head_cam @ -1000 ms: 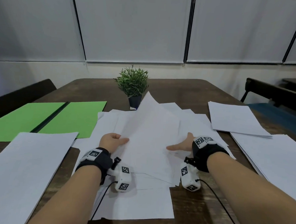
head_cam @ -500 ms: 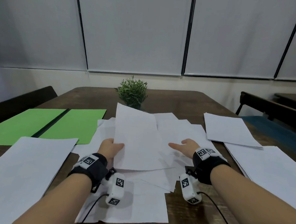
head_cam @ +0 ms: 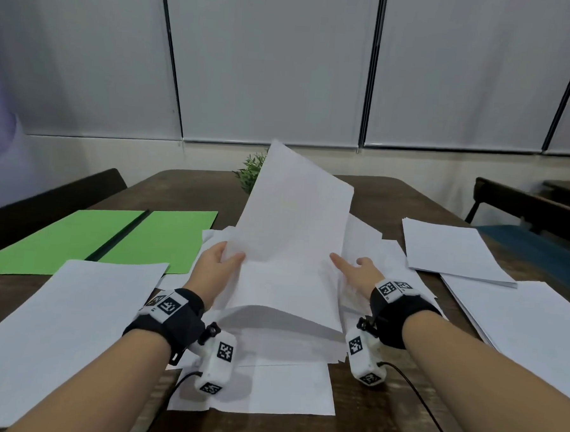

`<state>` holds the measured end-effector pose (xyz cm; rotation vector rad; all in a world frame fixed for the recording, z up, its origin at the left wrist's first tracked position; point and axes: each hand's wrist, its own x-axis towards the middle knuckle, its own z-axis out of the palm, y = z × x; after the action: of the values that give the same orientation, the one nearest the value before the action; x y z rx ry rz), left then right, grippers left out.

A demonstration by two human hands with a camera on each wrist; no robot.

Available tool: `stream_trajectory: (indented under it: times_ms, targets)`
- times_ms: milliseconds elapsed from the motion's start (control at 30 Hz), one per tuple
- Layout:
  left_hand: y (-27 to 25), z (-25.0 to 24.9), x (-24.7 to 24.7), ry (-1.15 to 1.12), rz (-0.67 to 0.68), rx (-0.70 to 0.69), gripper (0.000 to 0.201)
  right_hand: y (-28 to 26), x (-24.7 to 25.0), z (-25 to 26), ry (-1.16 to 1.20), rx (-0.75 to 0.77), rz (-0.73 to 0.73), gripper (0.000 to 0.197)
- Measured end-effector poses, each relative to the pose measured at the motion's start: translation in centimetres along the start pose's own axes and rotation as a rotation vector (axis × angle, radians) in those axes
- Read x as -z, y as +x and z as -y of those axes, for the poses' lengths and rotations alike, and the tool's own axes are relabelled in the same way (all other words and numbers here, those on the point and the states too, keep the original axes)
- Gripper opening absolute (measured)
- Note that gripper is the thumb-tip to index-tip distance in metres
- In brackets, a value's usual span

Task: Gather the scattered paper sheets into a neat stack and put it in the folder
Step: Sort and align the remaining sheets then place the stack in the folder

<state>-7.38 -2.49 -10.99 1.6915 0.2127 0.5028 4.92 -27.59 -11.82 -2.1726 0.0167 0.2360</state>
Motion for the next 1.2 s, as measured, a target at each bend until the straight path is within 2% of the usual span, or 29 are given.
stream_trajectory:
  times_ms: [167,233,333,467,533,700,833,967,1067,1133,1200]
  targets:
    - [-0.6,0.3,1.1,-0.085,0.024,0.028,0.016,0.8,2.3,-1.6,0.056,-0.100,-0.158,0.105]
    - [-0.4,0.8,1.4,-0.065,0.013,0.052,0.015,1.2,3.3,-2.3,0.043,-0.118,-0.149,0.095]
    - [0.5,2.5,2.0,0.101,-0.026,0.056,0.010,1.5,4.0,-2.8,-0.032,-0.083,-0.123,0.065]
    - [1.3,4.7,2.6,0.334,-0.131,0.087,0.021,1.4,4.5,-3.3,-0.083,-0.073,-0.132,0.063]
    - [1.5,5.1,3.0,0.367,-0.174,0.088,0.028,1.2,5.2,-3.5,-0.121,-0.075,-0.129,0.048]
    - [2.8,4.0,4.3,0.299,-0.232,0.055,0.016,1.3,7.8,-4.8,-0.242,-0.059,-0.086,0.033]
    - [3.8,2.0,4.2,0.178,-0.103,0.089,0.011,1.4,9.1,-5.3,-0.137,0.034,-0.043,0.018]
    - [3.9,1.4,1.8,0.282,0.060,0.171,0.015,0.9,8.8,-4.1,0.003,0.082,0.057,0.016]
    - [3.5,1.8,-0.5,0.472,0.129,0.262,0.014,1.4,7.5,-3.8,0.213,-0.038,0.049,0.041]
    - [3.4,2.1,-1.6,0.621,0.189,0.270,0.021,1.8,6.7,-3.9,0.378,-0.129,0.035,0.052]
    - [3.4,2.3,-2.2,0.784,0.271,0.268,0.014,1.9,6.1,-4.0,0.411,-0.149,0.060,0.060]
